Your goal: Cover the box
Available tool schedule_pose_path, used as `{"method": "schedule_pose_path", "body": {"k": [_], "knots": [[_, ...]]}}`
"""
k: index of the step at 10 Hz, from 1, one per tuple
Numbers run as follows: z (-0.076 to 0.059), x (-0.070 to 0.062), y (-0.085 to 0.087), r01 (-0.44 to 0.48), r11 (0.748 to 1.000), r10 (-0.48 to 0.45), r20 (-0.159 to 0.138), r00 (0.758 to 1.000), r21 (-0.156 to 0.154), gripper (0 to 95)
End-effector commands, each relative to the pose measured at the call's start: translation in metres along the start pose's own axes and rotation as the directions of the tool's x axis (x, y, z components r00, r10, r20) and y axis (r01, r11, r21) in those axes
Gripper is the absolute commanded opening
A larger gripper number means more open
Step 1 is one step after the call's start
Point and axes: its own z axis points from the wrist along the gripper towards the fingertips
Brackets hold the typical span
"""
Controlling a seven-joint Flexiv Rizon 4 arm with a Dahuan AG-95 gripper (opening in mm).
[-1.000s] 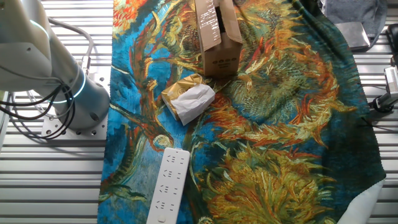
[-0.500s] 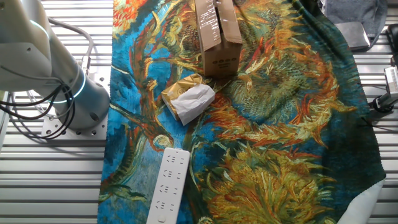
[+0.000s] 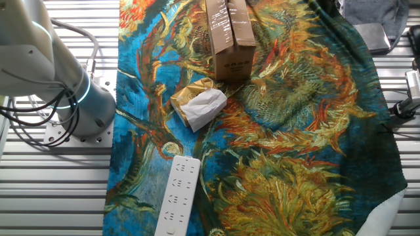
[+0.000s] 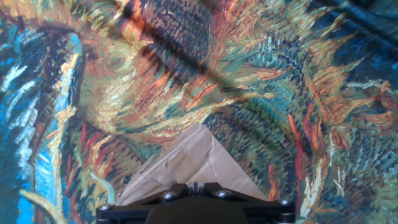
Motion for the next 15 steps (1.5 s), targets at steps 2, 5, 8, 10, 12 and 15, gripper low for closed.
{"method": "schedule_pose_path", "body": {"k": [2, 5, 8, 10, 12, 15], "knots": [[0.0, 0.001, 0.0, -0.001, 1.0, 0.001, -0.002, 1.0, 0.001, 0.0], [0.001, 0.001, 0.001, -0.004, 1.0, 0.004, 0.0, 1.0, 0.005, 0.0], [0.006, -0.003, -0.001, -0.006, 1.0, 0.006, 0.008, 1.0, 0.012, 0.0], [0.01, -0.006, -0.004, -0.004, 1.0, 0.003, 0.012, 1.0, 0.017, 0.0], [0.01, -0.007, -0.004, -0.008, 1.0, 0.007, 0.016, 1.0, 0.015, 0.0], [0.004, -0.005, -0.003, -0.014, 1.0, 0.014, 0.008, 1.0, 0.012, 0.0]]}}
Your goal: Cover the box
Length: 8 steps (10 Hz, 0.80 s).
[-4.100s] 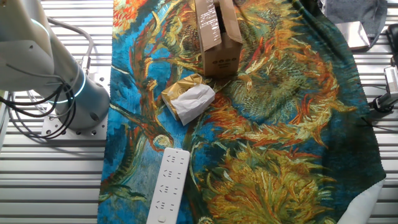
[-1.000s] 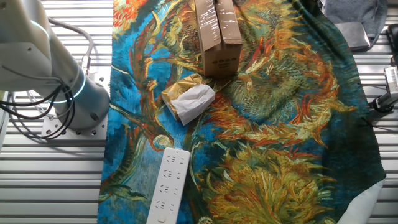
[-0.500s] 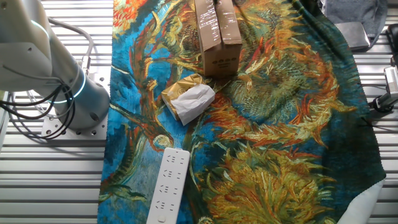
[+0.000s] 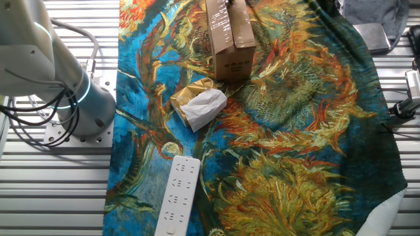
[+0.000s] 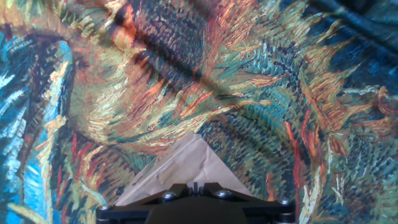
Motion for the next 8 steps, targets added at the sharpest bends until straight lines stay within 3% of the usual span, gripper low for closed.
{"method": "schedule_pose_path", "body": {"k": [1, 4, 8], "knots": [[-0.007, 0.003, 0.001, 0.003, 1.0, -0.003, -0.01, 1.0, -0.007, 0.0], [-0.017, 0.009, 0.005, 0.011, 1.0, -0.011, -0.007, 1.0, -0.017, 0.0], [-0.028, 0.005, 0.0, 0.077, 0.997, -0.077, -0.006, 0.997, -0.009, 0.0]]}}
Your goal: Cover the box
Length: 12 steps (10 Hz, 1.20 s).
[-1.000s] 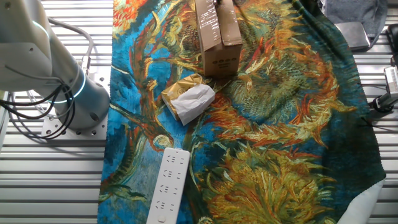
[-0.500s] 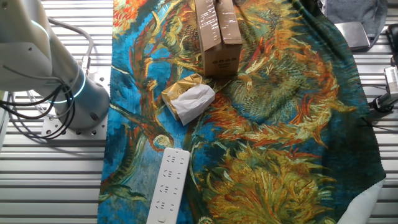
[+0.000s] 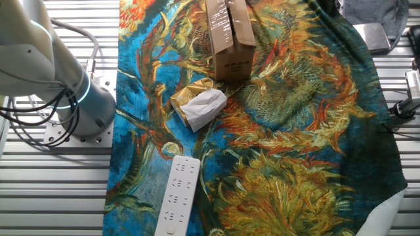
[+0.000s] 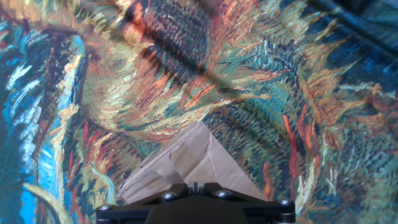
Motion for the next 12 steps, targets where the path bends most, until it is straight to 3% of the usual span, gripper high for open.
{"method": "schedule_pose_path", "body": {"k": [1, 2, 3, 5, 6, 10, 11, 12], "knots": [[-0.001, -0.001, 0.0, 0.056, 0.998, -0.056, 0.011, 0.998, 0.013, 38.0], [-0.001, -0.001, 0.0, 0.104, 0.994, -0.104, 0.02, 0.994, 0.023, 38.0], [-0.001, -0.001, 0.0, 0.175, 0.984, -0.177, 0.042, 0.983, 0.043, 95.0], [-0.001, -0.001, 0.0, 0.203, 0.978, -0.205, 0.051, 0.977, 0.045, 95.0], [-0.001, -0.001, 0.0, 0.224, 0.974, -0.227, 0.071, 0.971, 0.044, 95.0], [0.004, -0.002, 0.004, 0.3, 0.952, -0.304, 0.073, 0.95, 0.056, 95.0], [0.007, -0.002, 0.006, 0.294, 0.954, -0.298, 0.078, 0.951, 0.06, 76.0], [0.011, -0.002, 0.007, 0.286, 0.955, -0.291, 0.076, 0.954, 0.073, 76.0]]}}
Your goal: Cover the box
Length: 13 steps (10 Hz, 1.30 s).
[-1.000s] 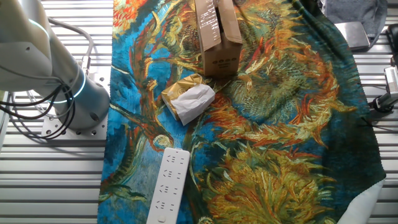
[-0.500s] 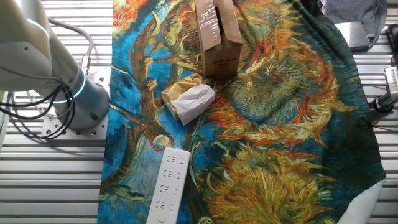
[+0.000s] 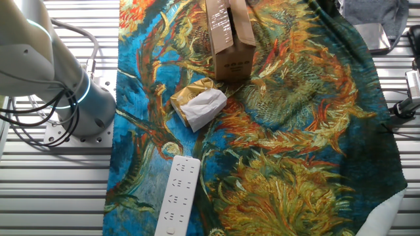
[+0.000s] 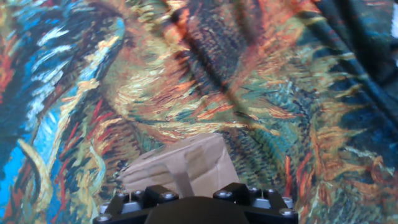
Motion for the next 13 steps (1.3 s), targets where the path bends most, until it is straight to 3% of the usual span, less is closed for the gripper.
{"method": "schedule_pose_path", "body": {"k": [1, 2, 4, 13], "knots": [[0.008, 0.001, -0.002, -0.027, 0.999, 0.027, 0.002, 1.0, 0.019, 76.0], [0.013, 0.002, -0.004, -0.056, 0.998, 0.056, 0.015, 0.998, 0.015, 38.0], [0.014, 0.003, -0.005, -0.093, 0.996, 0.093, 0.02, 0.996, 0.014, 0.0], [0.026, 0.008, -0.008, -0.11, 0.993, 0.11, -0.001, 0.994, 0.031, 0.0]]}}
